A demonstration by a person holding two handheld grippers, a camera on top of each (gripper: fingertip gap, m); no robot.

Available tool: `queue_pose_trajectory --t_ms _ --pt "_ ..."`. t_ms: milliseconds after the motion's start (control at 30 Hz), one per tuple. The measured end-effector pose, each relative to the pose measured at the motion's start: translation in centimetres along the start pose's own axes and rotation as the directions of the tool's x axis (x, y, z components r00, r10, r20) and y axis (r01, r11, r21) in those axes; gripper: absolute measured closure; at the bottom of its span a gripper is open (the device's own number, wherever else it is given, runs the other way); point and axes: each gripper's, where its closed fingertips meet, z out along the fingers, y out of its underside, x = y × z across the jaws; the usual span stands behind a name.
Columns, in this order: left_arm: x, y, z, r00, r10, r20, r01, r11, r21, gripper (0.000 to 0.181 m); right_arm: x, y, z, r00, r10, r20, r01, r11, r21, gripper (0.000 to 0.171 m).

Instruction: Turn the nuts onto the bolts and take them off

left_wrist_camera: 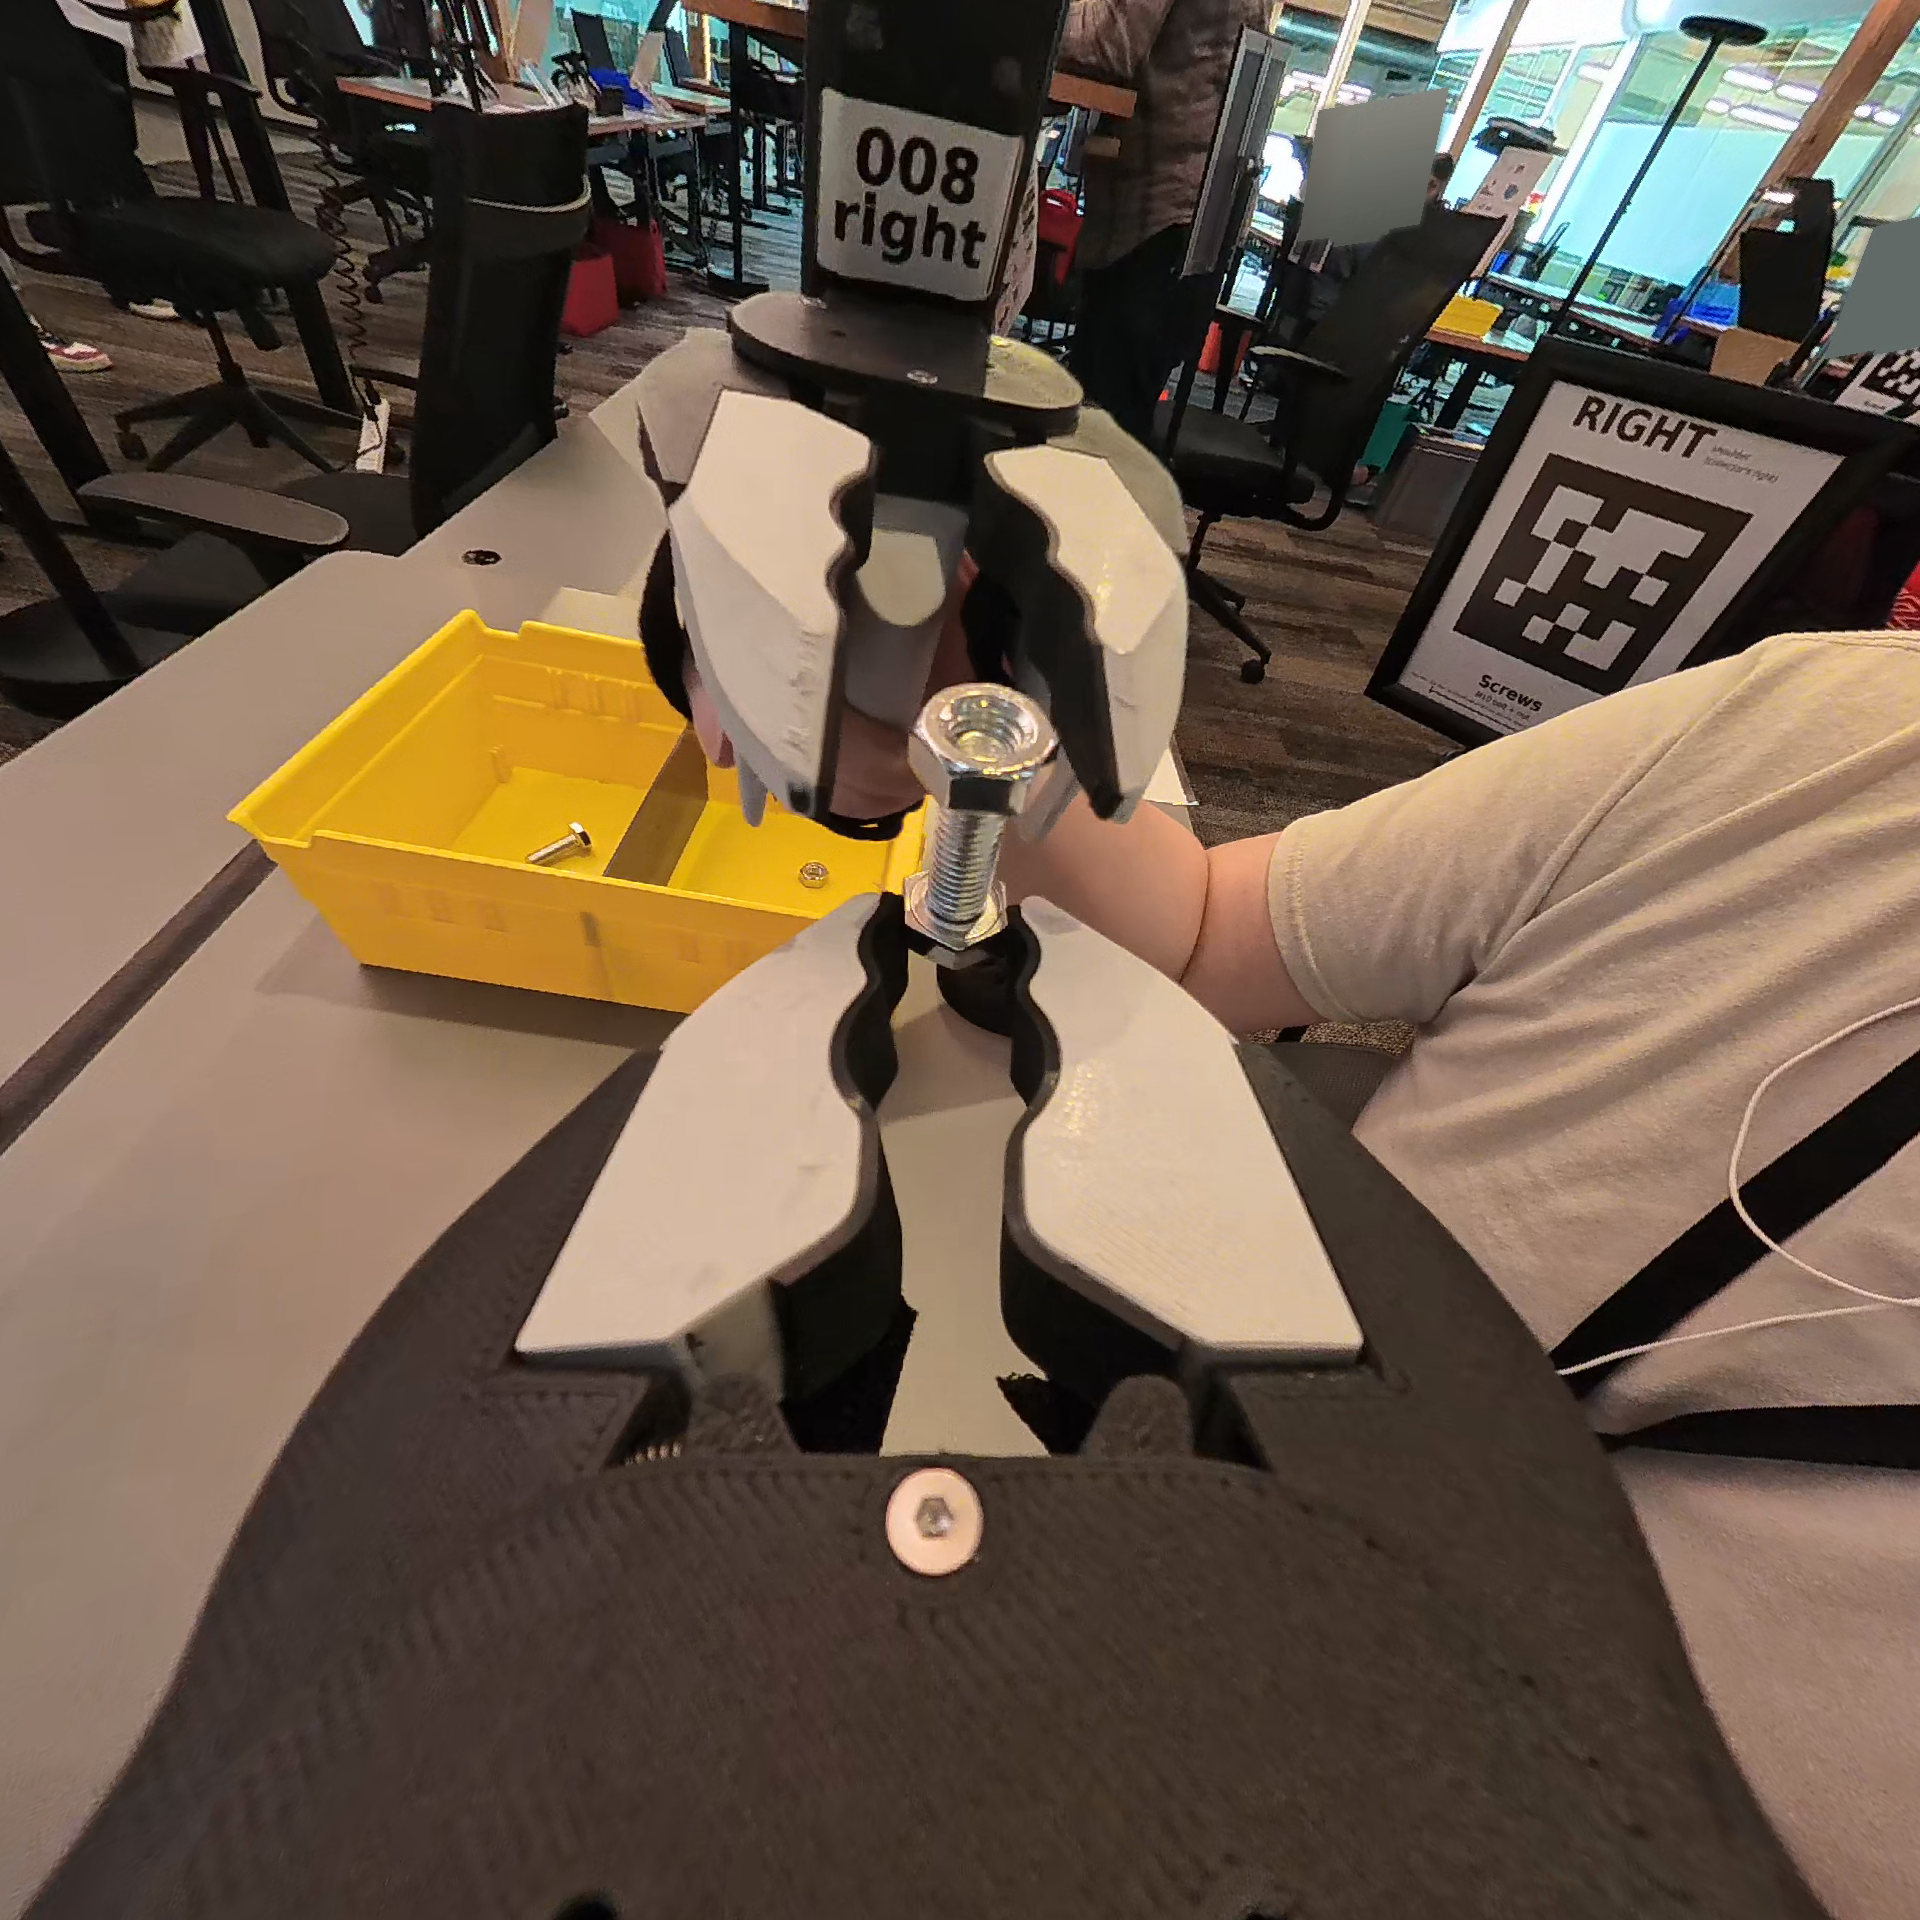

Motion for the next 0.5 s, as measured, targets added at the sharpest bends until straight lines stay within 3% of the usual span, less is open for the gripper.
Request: queue_pose_trajectory --t_ms 133,400,500 --pt "0.1 0.0 0.0 1.0 0.0 -0.001 0.0 1.0 0.001 0.164 -0.2 -0.3 -0.2 1.0 -0.008 0.011 0.008 1.0 0.012 0.152" --pt "1.4 0.1 0.2 0.998 0.013 -0.064 -0.014 1.0 -0.014 0.163 -1.6 -0.4 -0.5 0.98 0.048 0.192 -0.061 0.996 0.065 0.151" --pt "0.7 0.1 0.2 1.0 0.018 -0.016 -0.018 1.0 -0.016 0.164 -0.6 -0.2 -0.3 0.987 0.068 0.143 -0.079 0.995 0.068 0.146"
